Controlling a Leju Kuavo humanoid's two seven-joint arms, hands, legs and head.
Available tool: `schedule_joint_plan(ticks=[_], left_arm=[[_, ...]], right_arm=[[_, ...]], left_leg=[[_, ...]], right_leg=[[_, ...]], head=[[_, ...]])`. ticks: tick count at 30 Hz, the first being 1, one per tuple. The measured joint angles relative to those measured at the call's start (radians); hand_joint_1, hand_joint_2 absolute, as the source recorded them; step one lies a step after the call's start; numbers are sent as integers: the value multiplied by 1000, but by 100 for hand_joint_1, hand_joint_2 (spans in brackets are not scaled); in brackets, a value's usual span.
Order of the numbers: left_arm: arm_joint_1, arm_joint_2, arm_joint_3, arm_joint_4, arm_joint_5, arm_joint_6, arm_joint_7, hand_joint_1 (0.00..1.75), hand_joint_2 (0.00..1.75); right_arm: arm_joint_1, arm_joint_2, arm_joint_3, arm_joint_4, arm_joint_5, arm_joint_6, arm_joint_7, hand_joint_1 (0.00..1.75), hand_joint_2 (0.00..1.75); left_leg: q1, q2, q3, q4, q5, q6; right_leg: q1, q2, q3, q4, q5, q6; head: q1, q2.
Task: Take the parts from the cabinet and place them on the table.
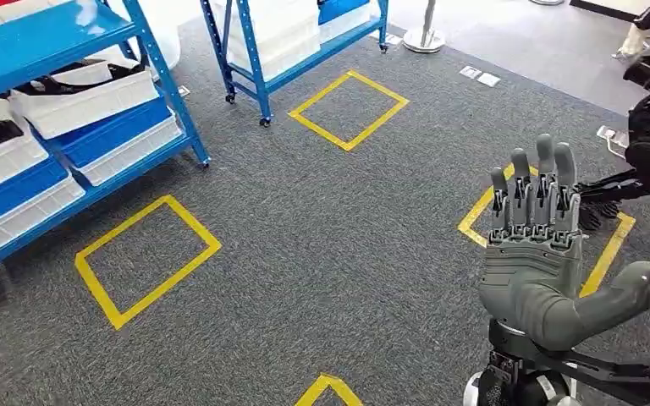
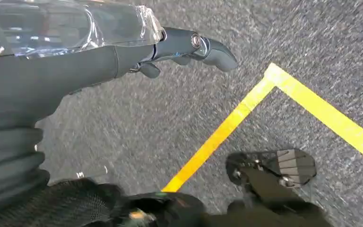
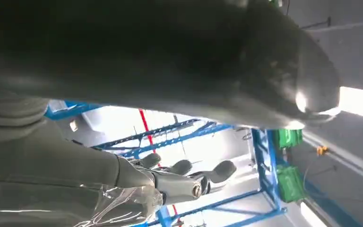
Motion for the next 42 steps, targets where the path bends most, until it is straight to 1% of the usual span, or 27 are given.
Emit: schedule_joint_plan(ticks=[4,5,6,7,9,10,11,13,14,15,16,19,20,21,22,25,26,28,29,30,31,34,35,36,38,40,42], left_arm=[[9,-2,-1,0,1,0,-3,0,0],[12,-4,-1,0,1,0,-2,0,0],[10,-3,-1,0,0,0,-2,0,0],[7,-3,-1,0,0,0,-2,0,0],[4,-6,-1,0,0,0,-2,0,0],[4,-7,-1,0,0,0,-2,0,0],[5,-7,-1,0,0,0,-2,0,0],[5,-7,-1,0,0,1,0,0,0],[5,-7,-1,0,-1,3,0,0,0],[4,-6,-1,0,-1,3,0,0,0],[0,-5,-2,0,-1,4,0,0,0],[3,-5,-2,0,0,6,5,0,0],[5,-2,-2,0,0,6,7,0,0],[4,-3,-2,0,1,4,9,0,0],[2,-3,-2,0,1,2,10,0,0],[-3,-3,-2,0,8,-3,12,0,0],[-3,-3,-2,0,12,-3,12,0,0],[0,-3,-2,0,12,-6,12,0,0],[1,-3,-2,0,12,-6,12,0,0],[0,-2,-2,0,12,-6,12,0,0],[-1,-1,-2,0,13,-8,13,0,0],[2,-3,-2,0,12,-26,27,0,0],[5,-3,-2,0,11,-42,38,0,0],[9,-3,-3,0,12,-56,49,0,0],[-1,-1,-10,0,8,-69,77,0,0],[-6,-3,-16,0,1,-72,91,0,0],[-7,-3,-18,0,-3,-80,105,0,0]], right_arm=[[4,0,-13,-9,-5,0,-9,0,0],[5,-1,-16,-14,-8,1,-13,0,0],[7,-2,-17,-15,-10,2,-14,0,0],[9,-2,-18,-18,-10,1,-18,0,0],[17,-2,-22,-18,-11,1,-17,0,0],[18,-2,-24,-18,-11,1,-18,0,0],[19,-2,-24,-18,-12,2,-18,0,0],[19,-2,-24,-18,-14,5,-21,0,0],[19,-2,-24,-18,-15,5,-21,0,0],[19,-2,-24,-18,-16,5,-22,0,0],[20,-2,-24,-21,-18,6,-24,0,0],[21,-2,-25,-21,-22,11,-29,0,0],[20,-2,-25,-22,-24,13,-30,0,0],[20,-2,-25,-23,-30,16,-30,0,0],[20,-2,-25,-26,-30,17,-31,0,0],[20,-2,-25,-26,-31,20,-31,0,0],[20,-2,-25,-26,-31,22,-31,0,0],[19,-2,-25,-27,-33,26,-32,0,0],[17,-2,-25,-27,-34,27,-33,0,0],[16,-2,-25,-27,-34,30,-33,0,0],[15,-2,-25,-27,-36,34,-34,0,0],[10,-2,-25,-27,-47,39,-33,0,0],[3,-2,-25,-27,-53,42,-31,0,0],[-5,-3,-26,-26,-55,45,-29,0,0],[-9,-3,-26,-27,-60,52,-28,0,0],[-9,-3,-26,-25,-66,53,-22,0,0],[-11,-3,-26,-24,-66,54,-22,0,0]], left_leg=[[-1,-44,-1,-18,10,1],[15,-59,17,-35,23,-6],[17,-73,21,-42,26,-3],[18,-84,21,-42,28,1],[20,-112,21,-42,27,1],[21,-128,21,-40,27,1],[25,-143,22,-39,27,-1],[35,-177,26,-33,22,-13],[40,-192,25,-24,16,-21],[38,-206,16,-16,10,-32],[38,-219,6,0,7,-37],[43,-244,-2,-11,14,-49],[46,-223,-2,-4,9,-51],[37,-161,-18,31,-10,-56],[38,-131,-50,95,-43,-61],[41,-112,-167,318,-121,-63],[40,-111,-170,318,-109,-59],[32,-107,-109,194,-38,-43],[25,-89,-62,101,3,-27],[10,-38,-20,21,25,-8],[2,-16,-18,6,11,-2],[-5,-51,-20,-4,14,4],[3,-70,5,-30,29,6],[12,-85,13,-47,40,-3],[20,-107,19,-57,45,7],[21,-137,20,-56,44,7],[25,-171,22,-55,42,2]], right_leg=[[1,-47,11,-10,-6,12],[-3,-20,14,-3,-14,20],[-4,48,2,31,-34,26],[-5,77,-30,96,-70,29],[-9,90,-110,249,-131,37],[-11,90,-137,291,-135,40],[-14,90,-137,279,-111,44],[-24,100,-76,136,-18,55],[-34,123,-34,47,25,65],[-43,187,-16,14,9,77],[-39,180,-19,6,13,54],[-30,143,-22,11,12,24],[-35,129,-20,8,14,16],[-33,119,-18,8,13,12],[-30,105,-17,8,11,5],[-20,58,-16,8,6,-2],[-17,42,-14,8,3,-3],[-8,17,-7,8,-2,-5],[-5,5,-2,7,-5,-5],[-5,-5,3,5,-8,-4],[1,-20,7,5,-12,2],[-6,-55,15,-6,-14,11],[2,-64,22,-12,-18,18],[-5,-11,28,2,-24,21],[-8,78,-38,133,-96,27],[-13,89,-108,256,-137,36],[-20,90,-114,239,-96,45]], head=[[-1,0],[0,0],[2,0],[5,0],[5,0],[5,0],[5,0],[5,0],[5,0],[5,0],[9,0],[8,0],[8,0],[4,0],[0,0],[-1,0],[-1,0],[-1,0],[-1,0],[-1,0],[0,0],[0,0],[0,0],[1,0],[5,0],[5,0],[6,0]])
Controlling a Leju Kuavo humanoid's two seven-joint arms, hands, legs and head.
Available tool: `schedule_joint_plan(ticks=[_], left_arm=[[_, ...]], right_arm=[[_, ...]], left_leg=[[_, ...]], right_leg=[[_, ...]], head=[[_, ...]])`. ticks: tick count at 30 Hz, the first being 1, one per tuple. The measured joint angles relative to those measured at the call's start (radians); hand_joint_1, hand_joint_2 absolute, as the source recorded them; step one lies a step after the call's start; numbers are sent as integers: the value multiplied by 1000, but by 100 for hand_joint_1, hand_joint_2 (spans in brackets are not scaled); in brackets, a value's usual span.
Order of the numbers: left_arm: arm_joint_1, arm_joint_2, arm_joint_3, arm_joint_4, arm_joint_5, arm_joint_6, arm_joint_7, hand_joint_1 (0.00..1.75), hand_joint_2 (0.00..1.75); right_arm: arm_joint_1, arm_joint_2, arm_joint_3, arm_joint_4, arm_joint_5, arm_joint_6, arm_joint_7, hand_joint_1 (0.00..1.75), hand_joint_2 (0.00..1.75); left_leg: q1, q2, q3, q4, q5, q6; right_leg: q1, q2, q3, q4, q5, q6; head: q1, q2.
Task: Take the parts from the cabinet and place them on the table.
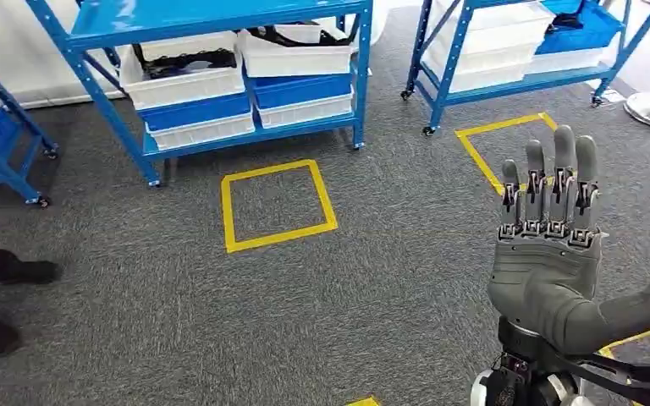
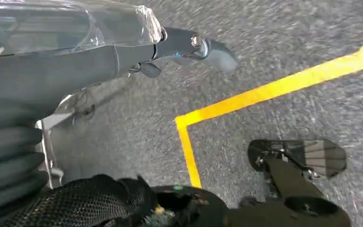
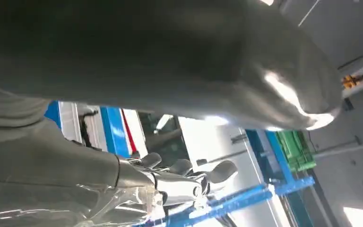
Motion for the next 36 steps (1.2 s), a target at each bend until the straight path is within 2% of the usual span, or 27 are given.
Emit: schedule_joint_plan(ticks=[2,3,4,5,7,8,9,10,11,13,14,15,17,18,19,21,23,24,25,26,28,30,31,32,33,34,36], left_arm=[[2,0,-1,0,0,-8,10,0,0],[1,0,-2,0,0,-8,11,0,0],[-1,2,-3,0,0,-10,12,0,0],[-2,2,-5,0,0,-13,18,0,0],[3,2,-10,0,-4,-13,27,0,0],[4,5,-14,0,-5,-13,31,0,0],[5,9,-16,0,-6,-15,34,0,0],[2,8,-19,0,-6,-16,37,0,0],[-2,8,-22,0,-6,-17,37,0,0],[-3,10,-24,0,-3,-22,36,0,0],[-1,11,-24,0,0,-27,31,0,0],[1,12,-24,0,2,-29,22,0,0],[4,14,-24,0,4,-31,12,0,0],[4,15,-24,0,4,-31,10,0,0],[3,21,-24,0,4,-31,8,0,0],[2,21,-24,0,4,-32,7,0,0],[9,22,-24,0,5,-33,3,0,0],[11,22,-24,0,8,-32,2,0,0],[10,21,-25,0,11,-31,-3,0,0],[7,21,-24,0,18,-31,-2,0,0],[7,17,-24,0,24,-28,-3,0,0],[11,15,-24,0,28,-28,-3,0,0],[12,15,-24,0,32,-27,-3,0,0],[13,15,-24,0,36,-27,-3,0,0],[14,15,-24,0,37,-27,-3,0,0],[14,15,-24,0,37,-27,-3,0,0],[13,15,-24,0,42,-24,-4,0,0]], right_arm=[[-4,0,0,0,-6,2,0,0,0],[-5,0,0,1,-6,3,0,0,0],[-7,0,0,4,-8,5,0,0,0],[-8,0,1,4,-10,8,-2,0,0],[-13,0,1,6,-16,12,-2,0,0],[-17,0,1,7,-17,13,-2,0,0],[-20,1,1,7,-17,14,-2,0,0],[-19,2,1,7,-17,14,-2,0,0],[-19,3,1,7,-17,14,-2,0,0],[-19,3,1,7,-32,23,-10,0,0],[-18,3,2,7,-42,27,-14,0,0],[-17,4,2,7,-50,31,-21,0,0],[-17,5,2,7,-61,33,-32,0,0],[-17,7,2,7,-61,34,-35,0,0],[-16,9,2,7,-63,35,-39,0,0],[-13,11,2,7,-71,35,-41,0,0],[-8,13,1,8,-76,36,-49,0,0],[-8,13,1,8,-76,35,-50,0,0],[-7,13,0,10,-73,29,-51,0,0],[-5,13,-2,11,-67,15,-52,0,0],[13,14,-7,12,-57,-14,-46,0,0],[25,14,-8,16,-44,-31,-45,0,0],[26,14,-8,16,-38,-38,-43,0,0],[28,14,-9,16,-32,-43,-43,0,0],[31,14,-9,16,-29,-48,-43,0,0],[35,14,-9,18,-27,-52,-41,0,0],[43,16,-8,20,-20,-60,-35,0,0]], left_leg=[[8,-32,2,9,-6,-12],[11,-46,0,19,-13,-22],[7,-59,-10,32,-20,-33],[9,-66,-16,37,-20,-36],[16,-82,-22,31,-16,-46],[18,-91,-24,34,-18,-50],[17,-51,-25,47,-27,-53],[9,13,-50,98,-52,-60],[13,38,-91,173,-85,-66],[19,53,-179,332,-139,-73],[20,55,-205,371,-142,-75],[20,56,-203,357,-122,-74],[15,59,-120,195,-39,-59],[6,72,-66,95,-2,-42],[-4,90,-43,44,-8,-28],[-11,92,-37,35,-21,-27],[-10,84,-17,9,-29,-17],[-1,75,9,-4,-24,-12],[-3,75,27,-6,-28,-7],[-2,71,35,-5,-30,-4],[-2,65,49,-5,-42,1],[-1,55,69,-5,-60,-3],[2,51,82,-4,-72,-8],[7,46,99,-4,-85,-13],[10,43,114,-3,-99,-19],[8,40,117,-1,-115,-28],[5,38,132,8,-149,-42]], right_leg=[[-11,17,66,-152,93,12],[-20,52,101,-231,127,18],[-18,98,109,-246,108,18],[-17,77,105,-245,112,-2],[-5,60,105,-243,111,-16],[-10,47,107,-247,114,-26],[-14,33,111,-249,114,-32],[-13,19,115,-249,110,-38],[-11,3,116,-249,108,-48],[-7,-21,118,-249,103,-49],[-7,-31,119,-249,98,-48],[-6,-37,122,-249,93,-45],[-1,-51,136,-250,85,-42],[-1,-58,144,-251,81,-42],[1,-60,149,-253,77,-38],[-1,-62,156,-264,69,-24],[-5,-65,164,-236,102,-7],[-7,-59,163,-224,87,-3],[-6,-32,155,-196,74,-2],[-6,-12,117,-134,49,-3],[-5,3,11,7,-2,4],[-7,4,-45,31,-31,6],[-9,4,-45,-7,-21,9],[-11,4,-31,-74,16,16],[-15,4,-13,-149,79,21],[-22,6,-6,-221,183,27],[-12,-4,4,-223,185,-1]], head=[[0,0],[0,0],[1,0],[2,0],[2,0],[2,0],[2,0],[-4,0],[-5,0],[-6,0],[-6,0],[-6,0],[-6,0],[-6,0],[-5,0],[-6,0],[-5,0],[-5,0],[-3,-1],[-2,0],[1,0],[2,0],[2,0],[2,0],[2,0],[5,0],[2,0]])
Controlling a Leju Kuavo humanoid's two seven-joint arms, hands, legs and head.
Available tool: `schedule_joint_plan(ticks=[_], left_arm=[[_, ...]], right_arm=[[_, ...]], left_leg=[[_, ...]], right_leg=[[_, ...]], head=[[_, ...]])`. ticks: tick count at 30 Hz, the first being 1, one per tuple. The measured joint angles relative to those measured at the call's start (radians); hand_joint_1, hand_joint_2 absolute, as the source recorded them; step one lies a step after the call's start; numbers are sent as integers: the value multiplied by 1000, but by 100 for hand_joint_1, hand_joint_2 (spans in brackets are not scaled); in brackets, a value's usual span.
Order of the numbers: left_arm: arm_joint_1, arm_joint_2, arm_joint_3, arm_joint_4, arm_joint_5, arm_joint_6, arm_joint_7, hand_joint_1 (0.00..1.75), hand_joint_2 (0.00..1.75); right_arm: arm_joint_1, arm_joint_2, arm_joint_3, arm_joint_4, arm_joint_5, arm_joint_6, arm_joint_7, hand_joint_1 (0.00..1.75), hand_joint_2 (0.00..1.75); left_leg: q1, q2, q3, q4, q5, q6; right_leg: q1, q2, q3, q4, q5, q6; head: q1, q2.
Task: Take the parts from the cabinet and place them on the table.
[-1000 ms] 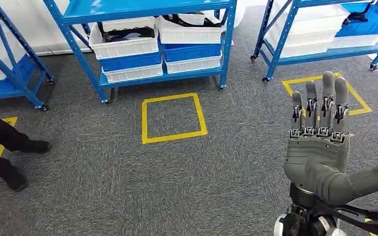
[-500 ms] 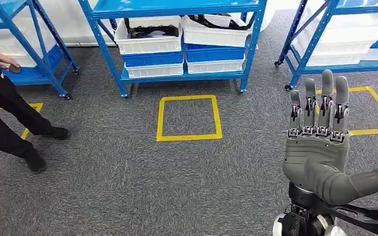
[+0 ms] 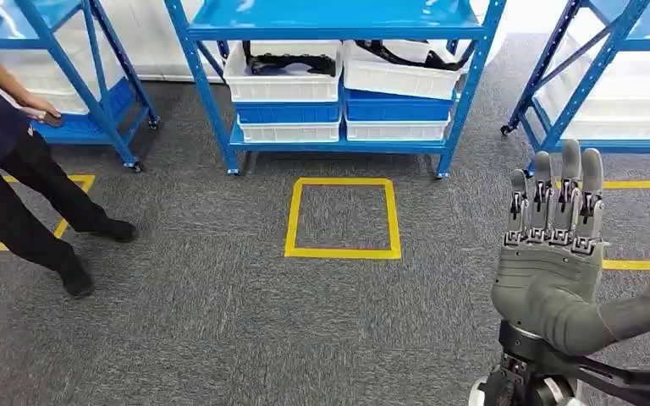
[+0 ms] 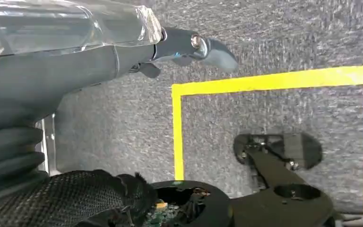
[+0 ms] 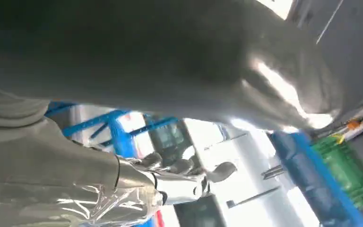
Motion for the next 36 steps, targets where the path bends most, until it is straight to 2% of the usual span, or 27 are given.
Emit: schedule_joint_plan(ticks=[1,2,3,4,5,6,8,9,10,11,12,14,15,16,18,19,20,22,24,25,26,28,29,30,32,34,36], left_arm=[[-1,0,0,0,3,0,-2,0,0],[-4,0,0,0,7,0,-3,0,0],[-9,0,1,0,14,1,-6,0,0],[-11,0,1,0,16,2,-9,0,0],[-11,-2,1,0,16,2,-10,0,0],[-11,-2,2,0,19,3,-13,0,0],[-9,-2,3,0,27,3,-21,0,0],[-13,-2,3,0,29,2,-21,0,0],[-14,-2,3,0,31,2,-21,0,0],[-12,-2,3,0,32,2,-21,0,0],[-12,-2,3,0,32,2,-21,0,0],[-6,0,3,0,32,2,-24,0,0],[-9,0,3,0,32,2,-25,0,0],[-8,0,3,0,32,2,-26,0,0],[-9,0,3,0,32,0,-29,0,0],[-5,0,3,0,32,-1,-29,0,0],[-5,0,3,0,32,-1,-31,0,0],[-4,-2,3,0,32,-2,-31,0,0],[-4,-5,4,0,32,-2,-31,0,0],[-3,-5,5,0,32,-2,-31,0,0],[-2,-5,6,0,32,-2,-31,0,0],[0,-5,6,0,32,-3,-32,0,0],[0,-5,6,0,32,-3,-32,0,0],[-1,-5,6,0,32,-3,-33,0,0],[-2,-5,6,0,32,-4,-34,0,0],[-2,-4,7,0,36,-5,-35,0,0],[-7,-5,7,0,39,-11,-41,0,0]], right_arm=[[0,1,0,0,3,0,-1,0,0],[-5,2,0,0,4,0,-1,0,0],[-5,3,0,0,3,0,-1,0,0],[-4,3,-1,0,4,0,-2,0,0],[-4,4,0,0,4,0,-2,0,0],[-4,5,0,0,4,0,-2,0,0],[-3,5,0,0,4,0,-2,0,0],[-4,6,0,0,4,-1,-2,0,0],[-3,6,0,0,4,-1,-2,0,0],[-4,6,0,0,4,-1,-2,0,0],[-4,6,0,0,5,-1,-1,0,0],[-5,7,0,0,6,-1,-1,0,0],[-3,7,0,1,6,-1,1,0,0],[-5,8,0,0,7,-2,1,0,0],[-9,8,0,0,11,-2,1,0,0],[-10,8,0,0,11,-2,2,0,0],[-11,8,0,0,14,-2,1,0,0],[-12,8,1,1,14,-2,0,0,0],[-12,8,1,1,14,-2,0,0,0],[-12,8,1,2,14,-2,0,0,0],[-12,8,1,3,14,-3,0,0,0],[-13,8,1,3,14,-3,0,0,0],[-12,8,1,4,14,-3,0,0,0],[-15,8,1,4,14,-3,0,0,0],[-14,8,1,4,15,-3,1,0,0],[-15,9,1,5,13,-3,2,0,0],[-22,10,1,5,15,-3,2,0,0]], left_leg=[[3,1,21,-4,-5,-6],[4,1,13,23,8,-9],[7,4,-13,78,25,-12],[10,15,-65,161,51,-21],[10,19,-116,237,52,-26],[13,19,-171,299,27,-31],[13,20,-246,352,-72,-36],[13,21,-268,343,-112,-35],[12,21,-276,308,-122,-30],[9,21,-274,254,-99,-24],[5,22,-268,180,-29,-14],[-11,26,-262,74,212,12],[-13,29,-256,71,185,16],[-15,29,-240,60,188,17],[-10,24,-203,33,182,25],[-6,22,-181,15,180,26],[-5,21,-165,6,175,30],[-6,19,-146,5,158,41],[-6,13,-125,4,137,40],[-6,11,-111,4,126,39],[-4,8,-95,5,115,35],[-1,6,-68,5,91,25],[-7,5,-57,12,76,16],[-8,4,-55,11,63,13],[-7,6,-42,27,59,-1],[-6,11,-43,51,48,-5],[1,19,-115,168,5,-23]], right_leg=[[0,1,4,0,-10,-12],[2,1,11,0,-17,-19],[0,2,24,-1,-24,-28],[-1,1,37,-1,-36,-35],[-1,-4,48,-1,-44,-41],[-1,-3,60,-1,-57,-42],[-1,-2,89,-1,-82,-42],[-1,-2,107,-1,-97,-41],[-1,-1,129,-1,-112,-40],[0,-1,150,-2,-128,-39],[1,-2,172,-3,-143,-38],[4,-1,202,-8,-167,-31],[4,3,207,-21,-175,-22],[3,2,228,-34,-175,-17],[7,2,230,-5,-137,0],[3,2,214,40,-135,1],[5,5,182,94,-131,0],[8,5,84,212,-180,-2],[10,5,22,240,-254,1],[9,5,10,219,-265,5],[7,5,12,171,-239,8],[4,5,43,26,-102,15],[3,4,49,-11,-50,13],[6,-2,54,-6,-79,-1],[6,5,61,-12,-41,-20],[7,2,85,-13,-45,-35],[6,-3,92,-12,-53,-39]], head=[[1,0],[1,0],[1,0],[1,0],[0,0],[0,0],[0,0],[0,0],[0,0],[0,0],[0,0],[2,0],[0,0],[1,0],[3,0],[5,0],[6,0],[8,0],[13,0],[13,0],[13,0],[14,0],[14,0],[15,0],[14,0],[14,0],[10,0]])
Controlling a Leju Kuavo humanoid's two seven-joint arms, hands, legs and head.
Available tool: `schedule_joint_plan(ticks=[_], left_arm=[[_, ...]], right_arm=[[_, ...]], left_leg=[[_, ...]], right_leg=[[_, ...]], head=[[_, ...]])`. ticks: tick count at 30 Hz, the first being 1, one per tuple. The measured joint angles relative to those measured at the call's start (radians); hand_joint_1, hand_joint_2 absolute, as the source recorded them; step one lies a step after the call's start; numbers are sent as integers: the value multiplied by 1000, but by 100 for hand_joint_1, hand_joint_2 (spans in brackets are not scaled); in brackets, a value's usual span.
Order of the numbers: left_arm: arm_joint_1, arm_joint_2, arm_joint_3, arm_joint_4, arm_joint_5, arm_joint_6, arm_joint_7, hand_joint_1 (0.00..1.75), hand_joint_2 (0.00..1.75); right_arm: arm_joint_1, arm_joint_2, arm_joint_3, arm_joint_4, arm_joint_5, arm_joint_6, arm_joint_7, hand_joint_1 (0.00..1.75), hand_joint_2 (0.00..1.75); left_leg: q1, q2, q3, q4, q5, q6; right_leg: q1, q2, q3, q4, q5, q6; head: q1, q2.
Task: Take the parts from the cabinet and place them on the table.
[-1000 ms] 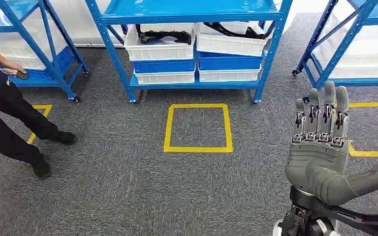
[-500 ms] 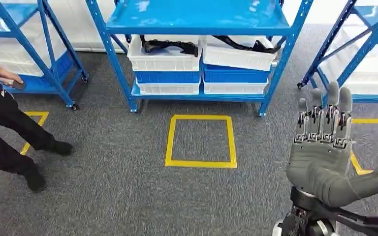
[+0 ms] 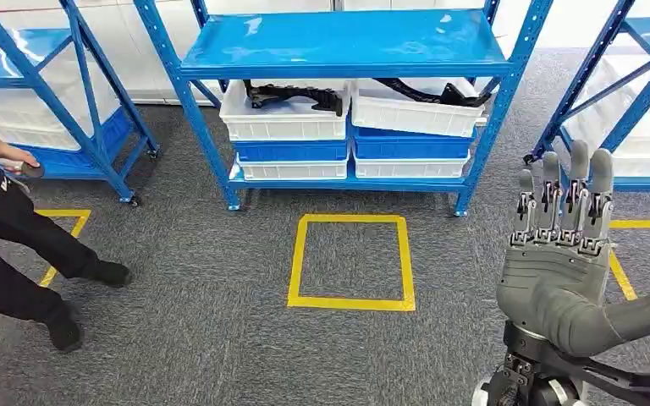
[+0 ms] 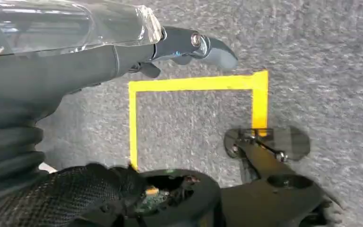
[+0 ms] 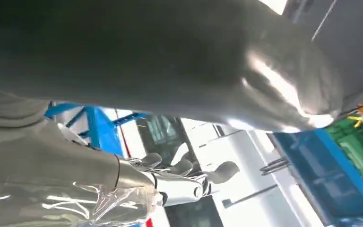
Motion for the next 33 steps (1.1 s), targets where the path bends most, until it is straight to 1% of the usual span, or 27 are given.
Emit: schedule_joint_plan(ticks=[2,3,4,5,6,8,9,10,11,12,14,15,17,18,19,20,21,22,23,24,25,26,28,29,30,31,33], left_arm=[[0,0,2,0,12,-9,-7,0,0],[3,0,3,0,17,-13,-12,0,0],[4,0,4,0,24,-17,-18,0,0],[4,0,6,0,28,-20,-21,0,0],[5,0,10,0,31,-23,-24,0,0],[10,4,18,0,37,-26,-30,0,0],[11,5,20,0,42,-28,-31,0,0],[9,4,21,0,45,-28,-33,0,0],[10,4,22,0,45,-28,-34,0,0],[11,4,23,0,45,-30,-36,0,0],[12,4,26,0,48,-32,-42,0,0],[12,3,27,0,49,-34,-43,0,0],[12,-1,28,0,50,-37,-45,0,0],[13,-2,29,0,51,-38,-46,0,0],[14,-3,29,0,53,-39,-48,0,0],[16,-3,30,0,54,-42,-48,0,0],[17,-3,31,0,57,-43,-49,0,0],[17,-3,35,0,60,-44,-49,0,0],[20,-3,37,0,61,-45,-49,0,0],[19,-3,39,0,63,-45,-50,0,0],[17,-3,42,0,63,-45,-52,0,0],[15,-3,44,0,63,-45,-53,0,0],[9,-3,45,0,63,-45,-55,0,0],[8,-4,46,0,64,-45,-56,0,0],[7,-5,47,0,66,-46,-57,0,0],[7,-5,48,0,67,-46,-58,0,0],[11,-5,53,0,72,-46,-58,0,0]], right_arm=[[0,0,0,0,0,0,0,0,0],[1,0,0,0,0,0,0,0,175],[0,0,0,0,0,0,0,0,175],[0,0,0,0,0,0,0,0,175],[0,0,0,0,0,0,0,0,175],[0,0,0,0,0,0,0,0,175],[0,0,0,1,-2,2,0,0,175],[0,1,0,1,-2,3,-5,0,175],[2,1,0,1,-2,5,-5,0,175],[2,1,0,1,-2,5,-6,0,175],[0,1,0,1,-3,6,-6,0,175],[-2,1,0,0,-2,7,-8,0,175],[2,1,0,0,-6,6,-7,0,175],[3,0,0,0,-5,6,-8,0,175],[3,0,0,0,-6,6,-8,0,175],[3,0,0,0,-8,6,-8,0,175],[3,0,0,0,-8,7,-8,0,175],[3,0,0,0,-8,6,-8,0,175],[3,0,0,0,-8,6,-8,0,175],[7,0,0,1,-8,6,-8,0,175],[7,0,0,1,-11,7,-6,0,175],[6,0,0,0,-10,7,-8,0,175],[2,0,0,0,-11,8,-9,0,175],[3,0,0,0,-11,8,-10,0,175],[2,0,0,0,-11,10,-10,0,175],[2,0,0,0,-11,10,-10,0,175],[2,0,0,0,-12,10,-10,0,175]], left_leg=[[1,1,-102,143,-61,-5],[1,1,-137,179,-75,-2],[0,1,-149,168,-65,2],[-2,1,-139,115,-30,9],[-6,2,-116,38,22,22],[-24,9,-70,-120,149,60],[-35,10,-70,-119,134,64],[-37,11,-62,-135,122,66],[-37,10,-53,-153,124,66],[-35,9,-38,-163,128,70],[-26,7,10,-184,134,76],[-23,8,18,-184,129,82],[-21,5,32,-184,113,80],[-21,3,41,-184,103,78],[-21,2,52,-184,94,76],[-20,1,65,-184,81,74],[-18,-1,83,-184,68,71],[-17,-1,101,-184,52,67],[-18,0,105,-184,37,61],[-22,-2,126,-173,16,56],[-23,0,127,-181,6,49],[-21,0,145,-186,1,42],[-19,0,124,-125,19,36],[-17,2,93,-61,37,28],[-14,3,38,23,43,17],[-7,3,-24,99,28,10],[3,4,-118,177,-53,-1]], right_leg=[[2,0,3,0,-10,1],[2,0,7,0,-16,0],[3,0,14,0,-23,0],[4,0,25,0,-31,1],[6,0,37,0,-39,1],[3,0,52,-5,-53,1],[6,4,61,-10,-58,7],[-1,5,64,-21,-61,15],[-2,5,74,-10,-46,20],[-1,5,82,-13,-37,26],[2,7,80,26,-52,28],[4,10,48,86,-68,29],[5,12,-59,231,-126,32],[6,12,-102,269,-159,35],[6,12,-124,267,-170,37],[6,12,-129,234,-161,39],[5,12,-119,169,-123,40],[5,12,-101,87,-56,40],[4,12,-88,15,35,40],[7,9,-87,-10,75,31],[12,12,-76,-5,63,20],[13,15,-71,-7,57,13],[8,19,-49,-7,42,-3],[8,18,-38,-10,30,-6],[6,15,-26,-10,20,-11],[5,15,-13,-10,7,-12],[3,17,15,-10,-17,-12]], head=[[0,0],[0,0],[0,0],[0,0],[0,0],[1,0],[3,0],[0,0],[0,0],[0,0],[3,0],[4,0],[6,0],[7,0],[7,0],[7,0],[8,0],[8,0],[8,0],[7,0],[8,0],[6,0],[7,0],[7,0],[4,0],[5,0],[5,0]])
